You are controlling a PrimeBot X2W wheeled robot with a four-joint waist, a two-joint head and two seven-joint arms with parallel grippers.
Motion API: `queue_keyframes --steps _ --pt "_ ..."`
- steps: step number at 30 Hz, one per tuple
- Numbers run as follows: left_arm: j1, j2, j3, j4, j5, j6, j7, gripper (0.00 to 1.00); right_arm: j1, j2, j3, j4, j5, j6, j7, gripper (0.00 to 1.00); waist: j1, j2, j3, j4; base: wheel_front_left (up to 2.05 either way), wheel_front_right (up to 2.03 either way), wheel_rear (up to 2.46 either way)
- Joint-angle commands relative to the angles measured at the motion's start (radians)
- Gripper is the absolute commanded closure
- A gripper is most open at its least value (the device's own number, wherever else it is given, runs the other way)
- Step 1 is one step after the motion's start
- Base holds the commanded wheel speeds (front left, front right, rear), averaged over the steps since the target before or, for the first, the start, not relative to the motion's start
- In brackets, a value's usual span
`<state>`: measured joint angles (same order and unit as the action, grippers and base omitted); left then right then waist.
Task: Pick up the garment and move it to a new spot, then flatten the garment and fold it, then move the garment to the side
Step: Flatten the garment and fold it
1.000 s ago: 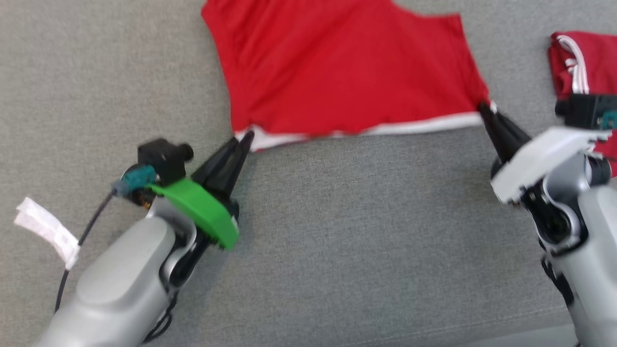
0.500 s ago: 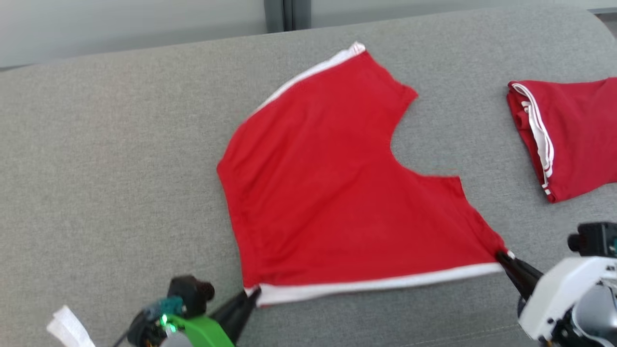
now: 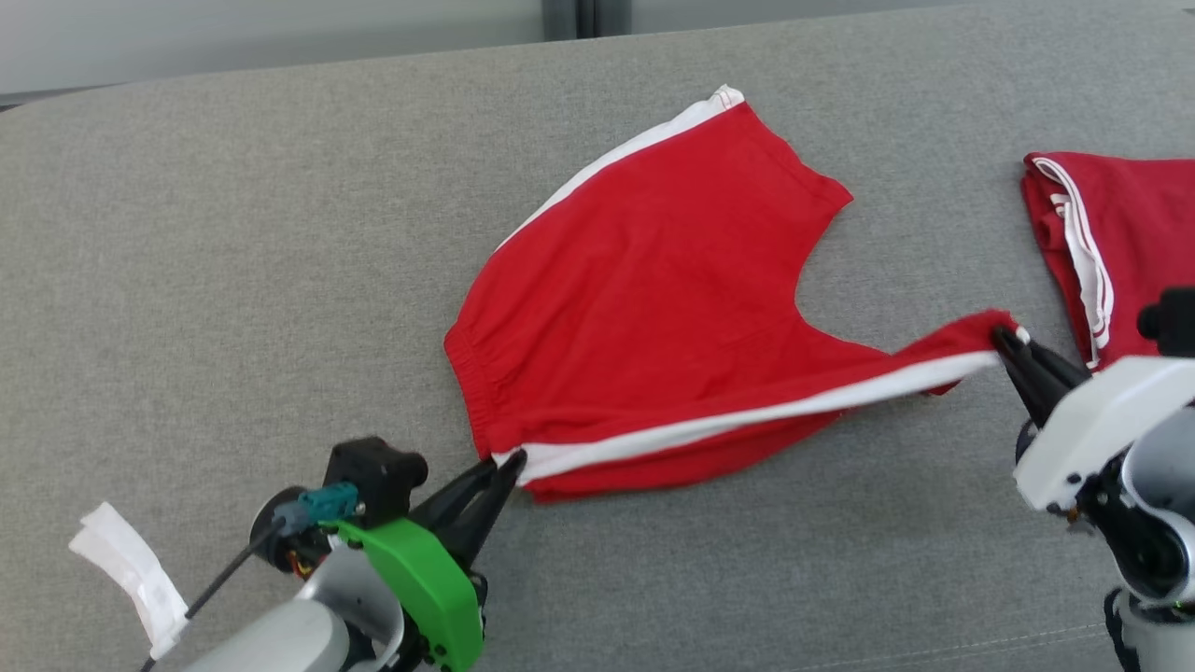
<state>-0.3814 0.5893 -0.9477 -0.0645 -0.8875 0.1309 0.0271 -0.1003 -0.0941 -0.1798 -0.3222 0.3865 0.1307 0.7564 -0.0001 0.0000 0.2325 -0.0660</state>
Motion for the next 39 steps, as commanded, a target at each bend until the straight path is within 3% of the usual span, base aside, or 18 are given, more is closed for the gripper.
queue_keyframes --steps 1,8,17,28,29,30,32,33,34,39 --pt "-0.039 -0.015 0.017 0.015 -0.011 -0.008 -0.001 1.0 -0.067 -0.013 0.01 0.038 -0.004 0.0 -0.015 1.0 0.0001 0.0 0.019 0.015 0.0 0.0 0.0" --pt "-0.168 -0.095 0.069 0.129 -0.024 -0.018 -0.014 1.0 -0.338 -0.095 0.101 0.279 -0.006 0.0 -0.088 1.0 0.0001 0.0 0.086 0.066 0.0 0.0 0.0" --pt "-0.285 -0.197 0.082 0.276 -0.031 -0.055 -0.029 1.0 -0.579 -0.178 0.145 0.529 -0.019 0.0 -0.189 1.0 0.0001 0.0 0.183 0.15 0.0 0.0 0.0" --pt "-0.37 -0.279 0.099 0.367 -0.053 -0.092 -0.052 0.99 -0.764 -0.176 0.193 0.731 -0.054 0.0 -0.288 1.0 0.0001 0.0 0.249 0.197 0.0 0.0 0.0" --pt "-0.375 -0.283 0.099 0.373 -0.053 -0.094 -0.053 0.92 -0.774 -0.176 0.196 0.744 -0.055 0.0 -0.296 1.0 0.0001 0.0 0.251 0.199 0.0 0.0 0.0" --pt "-0.379 -0.286 0.1 0.379 -0.055 -0.097 -0.058 0.74 -0.786 -0.174 0.199 0.758 -0.055 0.0 -0.304 1.0 0.0001 0.0 0.253 0.201 0.0 0.0 0.0" --pt "-0.381 -0.295 0.104 0.389 -0.063 -0.104 -0.063 0.51 -0.801 -0.17 0.203 0.783 -0.055 0.0 -0.32 0.98 0.0001 0.0 0.256 0.204 0.0 0.0 0.0" --pt "-0.381 -0.299 0.105 0.393 -0.067 -0.105 -0.064 0.24 -0.808 -0.168 0.199 0.794 -0.056 0.0 -0.333 0.65 0.0001 0.0 0.256 0.205 0.0 0.0 0.0" --pt "-0.382 -0.303 0.109 0.398 -0.068 -0.104 -0.071 0.0 -0.817 -0.165 0.189 0.809 -0.059 0.0 -0.346 0.0 0.0001 0.0 0.256 0.206 0.0 0.0 0.0" --pt "-0.382 -0.314 0.127 0.422 -0.08 -0.097 -0.095 0.0 -0.844 -0.152 0.184 0.861 -0.07 0.0 -0.425 0.0 0.0001 0.0 0.25 0.21 0.0 0.0 0.0"
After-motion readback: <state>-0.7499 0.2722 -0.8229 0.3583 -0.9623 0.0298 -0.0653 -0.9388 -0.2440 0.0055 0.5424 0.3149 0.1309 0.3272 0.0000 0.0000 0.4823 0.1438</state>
